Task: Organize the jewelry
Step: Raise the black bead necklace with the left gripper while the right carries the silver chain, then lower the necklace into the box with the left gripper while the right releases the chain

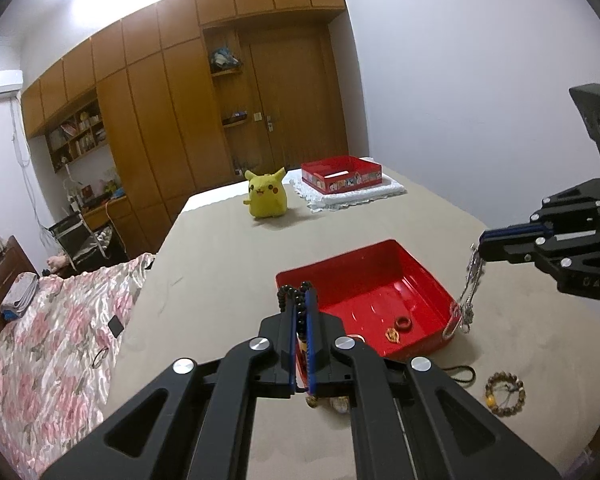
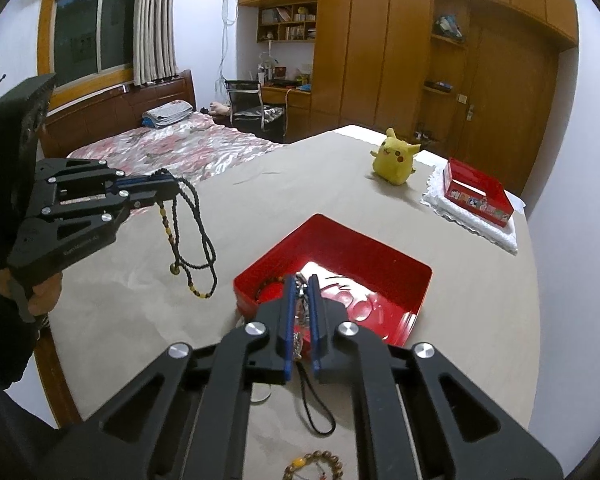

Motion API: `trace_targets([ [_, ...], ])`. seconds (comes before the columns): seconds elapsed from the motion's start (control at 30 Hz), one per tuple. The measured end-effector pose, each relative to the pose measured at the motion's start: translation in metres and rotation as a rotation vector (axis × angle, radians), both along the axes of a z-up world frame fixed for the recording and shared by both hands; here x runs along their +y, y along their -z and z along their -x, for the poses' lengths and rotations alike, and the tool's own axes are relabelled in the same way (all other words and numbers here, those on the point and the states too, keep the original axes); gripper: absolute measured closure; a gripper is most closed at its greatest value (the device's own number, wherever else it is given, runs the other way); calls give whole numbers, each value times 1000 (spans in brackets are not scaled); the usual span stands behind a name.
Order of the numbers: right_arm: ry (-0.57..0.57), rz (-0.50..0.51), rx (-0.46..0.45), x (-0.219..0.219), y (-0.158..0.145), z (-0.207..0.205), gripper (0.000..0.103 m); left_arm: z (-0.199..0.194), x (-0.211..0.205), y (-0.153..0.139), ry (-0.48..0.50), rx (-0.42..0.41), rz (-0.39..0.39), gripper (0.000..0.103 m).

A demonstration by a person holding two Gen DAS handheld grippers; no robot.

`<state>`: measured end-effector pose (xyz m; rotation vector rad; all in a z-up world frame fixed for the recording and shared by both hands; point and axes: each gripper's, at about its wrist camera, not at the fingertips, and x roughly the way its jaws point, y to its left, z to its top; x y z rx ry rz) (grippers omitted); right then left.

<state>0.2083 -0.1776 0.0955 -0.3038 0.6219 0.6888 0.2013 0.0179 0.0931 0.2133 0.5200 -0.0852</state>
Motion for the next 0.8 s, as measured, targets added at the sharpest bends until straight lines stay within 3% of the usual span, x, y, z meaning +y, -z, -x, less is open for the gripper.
trace_targets([
  [0.47, 51, 5, 30, 4, -3, -49, 102, -44, -11, 3, 21, 44, 7, 100],
  [0.8, 65, -44, -61, -6, -67, -55, 102, -67, -12, -11, 31, 38, 13, 100],
])
